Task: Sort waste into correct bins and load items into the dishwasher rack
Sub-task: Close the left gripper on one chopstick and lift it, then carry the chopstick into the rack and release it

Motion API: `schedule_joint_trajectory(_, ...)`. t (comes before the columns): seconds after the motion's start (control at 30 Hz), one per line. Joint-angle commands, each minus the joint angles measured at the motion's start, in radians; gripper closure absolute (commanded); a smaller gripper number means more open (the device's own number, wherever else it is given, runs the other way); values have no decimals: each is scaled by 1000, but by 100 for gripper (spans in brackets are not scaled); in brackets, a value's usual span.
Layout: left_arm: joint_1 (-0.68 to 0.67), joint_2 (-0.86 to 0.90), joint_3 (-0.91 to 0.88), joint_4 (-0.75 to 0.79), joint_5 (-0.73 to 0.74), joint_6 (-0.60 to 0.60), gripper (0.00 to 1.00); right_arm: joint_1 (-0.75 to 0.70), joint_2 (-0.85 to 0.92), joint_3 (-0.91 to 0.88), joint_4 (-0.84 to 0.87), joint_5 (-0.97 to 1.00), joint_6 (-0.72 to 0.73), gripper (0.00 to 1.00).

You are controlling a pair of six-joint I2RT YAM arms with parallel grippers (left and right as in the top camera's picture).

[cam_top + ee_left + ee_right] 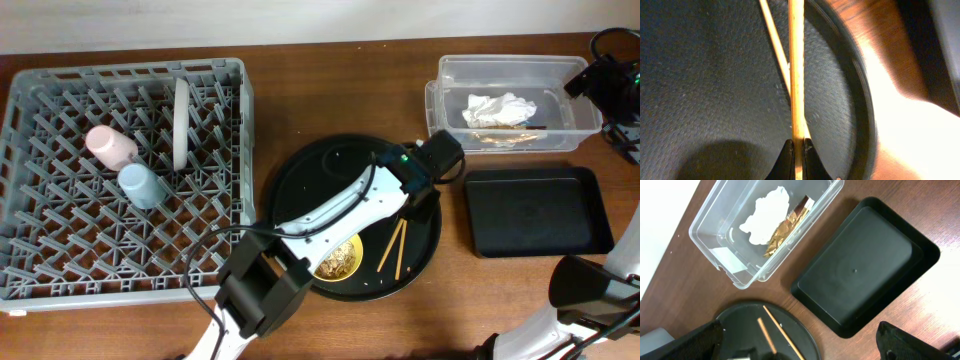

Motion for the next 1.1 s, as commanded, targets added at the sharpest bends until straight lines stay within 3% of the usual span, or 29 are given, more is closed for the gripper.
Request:
schedule_joint_trajectory(0.0,29,-107,87,-54,-18,2,99,-3,0,0,-6,13,5,1)
schedule_joint_trajectory(0.27,271,-306,127,-237,-384,75,99,-3,0,0,-6,13,5,1)
schedule_joint_trajectory(0.43,448,-315,115,-253,-362,236,99,-3,0,0,-5,13,5,1)
schedule_joint_trajectory(0.6,629,-294,98,-199,-152,344,99,-3,0,0,-5,13,5,1)
schedule_joint_trajectory(0.8,749,-225,97,-143,-113,343,99,-3,0,0,-6,13,5,1)
schedule_joint_trajectory(1.07,774,-147,97,-95,-60,343,99,-3,0,0,-6,13,5,1)
